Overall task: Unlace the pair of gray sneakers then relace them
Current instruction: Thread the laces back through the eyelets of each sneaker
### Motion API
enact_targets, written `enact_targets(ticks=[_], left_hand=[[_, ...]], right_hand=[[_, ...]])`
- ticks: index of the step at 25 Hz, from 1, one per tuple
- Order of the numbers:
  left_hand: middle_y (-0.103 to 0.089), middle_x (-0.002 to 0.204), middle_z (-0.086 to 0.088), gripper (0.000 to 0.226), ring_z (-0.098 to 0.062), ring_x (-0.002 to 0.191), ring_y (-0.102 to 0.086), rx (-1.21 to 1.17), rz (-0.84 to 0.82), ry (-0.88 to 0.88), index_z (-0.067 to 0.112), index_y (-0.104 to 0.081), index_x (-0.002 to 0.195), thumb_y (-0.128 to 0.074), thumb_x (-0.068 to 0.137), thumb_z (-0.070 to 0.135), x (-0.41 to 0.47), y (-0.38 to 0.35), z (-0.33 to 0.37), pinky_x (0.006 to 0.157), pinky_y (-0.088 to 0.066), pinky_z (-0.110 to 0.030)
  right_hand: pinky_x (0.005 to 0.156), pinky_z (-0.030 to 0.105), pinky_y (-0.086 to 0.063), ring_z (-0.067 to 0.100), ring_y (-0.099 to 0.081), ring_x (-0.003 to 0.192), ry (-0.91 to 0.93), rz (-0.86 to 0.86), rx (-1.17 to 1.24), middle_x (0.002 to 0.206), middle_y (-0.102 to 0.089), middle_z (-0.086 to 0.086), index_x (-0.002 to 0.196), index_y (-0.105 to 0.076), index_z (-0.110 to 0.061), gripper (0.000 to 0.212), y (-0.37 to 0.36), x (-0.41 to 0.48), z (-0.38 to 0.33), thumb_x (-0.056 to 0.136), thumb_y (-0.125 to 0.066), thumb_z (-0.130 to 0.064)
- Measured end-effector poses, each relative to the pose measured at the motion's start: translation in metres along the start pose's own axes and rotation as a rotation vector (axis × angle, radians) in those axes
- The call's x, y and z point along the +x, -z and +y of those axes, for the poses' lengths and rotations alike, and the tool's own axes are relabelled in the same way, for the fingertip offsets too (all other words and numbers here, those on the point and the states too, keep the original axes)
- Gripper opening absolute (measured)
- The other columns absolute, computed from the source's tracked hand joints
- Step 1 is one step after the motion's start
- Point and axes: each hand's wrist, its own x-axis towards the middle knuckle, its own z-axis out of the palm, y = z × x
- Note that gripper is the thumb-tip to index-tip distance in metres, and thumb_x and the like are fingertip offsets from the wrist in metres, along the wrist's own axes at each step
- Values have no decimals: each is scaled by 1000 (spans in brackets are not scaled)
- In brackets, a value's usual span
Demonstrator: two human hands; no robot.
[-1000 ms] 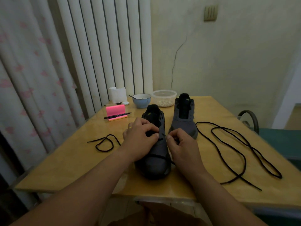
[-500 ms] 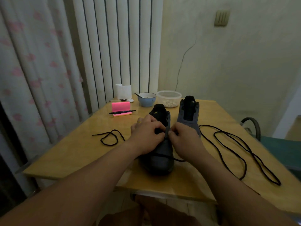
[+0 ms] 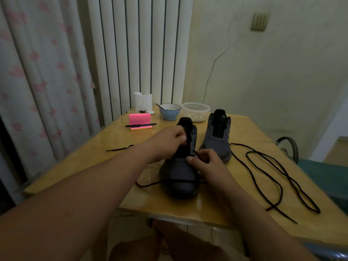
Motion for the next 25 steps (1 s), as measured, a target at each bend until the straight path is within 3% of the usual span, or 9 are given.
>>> enact_targets(ticks=[2,5,8,11,13,15,18,20,25], left_hand=[[-73,108,-10,18,-20,100,-68,-327,131,126,11,-61,113,-44,111,15,4,7,-6,82,-53,-32],[-71,101,-16,23,-19,82,-72,-832,353,221,3,-58,116,-38,107,3,15,13,-7,64,-52,-22],[-57,81,-10,18,-16,58,-58,-1224,405,173,6,-52,112,-37,102,2,27,17,-6,62,-55,-32],[-47,79,-7,12,-16,61,-42,-687,306,81,11,-49,95,-40,102,7,19,14,-4,53,-40,-31],[-55,90,-7,3,-20,73,-50,-256,200,15,15,-52,100,-51,102,15,9,12,-2,62,-44,-34],[-61,100,-5,7,-21,86,-58,20,45,-54,20,-57,102,-59,98,15,2,12,1,72,-49,-34],[-63,100,1,14,-18,90,-60,267,-87,-141,24,-57,100,-64,93,13,1,13,7,70,-44,-27],[-62,98,3,12,-16,88,-59,373,-114,-182,22,-57,101,-65,94,16,5,13,10,69,-43,-27],[-61,100,7,16,-11,89,-60,551,-202,-256,29,-59,108,-70,96,27,10,24,16,78,-55,-32]], right_hand=[[79,23,-56,8,-68,105,33,29,7,119,-67,-6,123,-56,-28,42,-2,-2,4,90,-78,-44],[84,22,-54,7,-65,107,74,68,-63,118,-66,-5,126,-56,-27,48,-2,-4,10,88,-79,-46],[88,26,-55,7,-65,108,87,72,-37,116,-68,-8,125,-60,-27,40,-2,-5,12,93,-72,-49],[85,29,-55,12,-68,106,89,79,41,111,-73,-7,117,-68,-25,20,4,-7,10,108,-52,-31],[79,20,-53,9,-68,108,115,56,16,112,-73,-9,118,-69,-26,20,7,-8,11,106,-55,-19],[77,16,-53,6,-66,109,131,33,1,116,-71,-11,122,-64,-29,22,5,-12,9,100,-68,-31],[78,22,-52,6,-62,106,68,56,-71,117,-62,-12,123,-49,-29,54,-12,-10,-3,85,-80,-52],[73,24,-50,8,-60,103,40,92,-128,118,-58,-9,124,-40,-30,66,-23,-6,-9,80,-85,-51],[77,28,-53,9,-60,101,58,135,-140,114,-57,-11,130,-41,-30,59,-26,-4,-2,88,-81,-34]])
